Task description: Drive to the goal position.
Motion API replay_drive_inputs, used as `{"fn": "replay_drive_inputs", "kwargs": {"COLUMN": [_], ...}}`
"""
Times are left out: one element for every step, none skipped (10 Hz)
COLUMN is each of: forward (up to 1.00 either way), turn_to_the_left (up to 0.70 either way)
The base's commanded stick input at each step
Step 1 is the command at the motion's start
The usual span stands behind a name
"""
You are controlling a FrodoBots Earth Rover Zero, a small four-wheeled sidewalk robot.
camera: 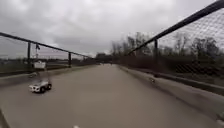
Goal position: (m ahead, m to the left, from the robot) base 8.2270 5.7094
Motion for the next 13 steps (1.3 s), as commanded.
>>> {"fn": "replay_drive_inputs", "kwargs": {"forward": [1.0,1.0,1.0,1.0,1.0,1.0,1.0,1.0,1.0,1.0,1.0,1.0,1.0], "turn_to_the_left": [0.4,0.06,0.0,0.0,0.0,0.0,0.0,0.0,0.0,0.0,0.0,0.0,0.0]}}
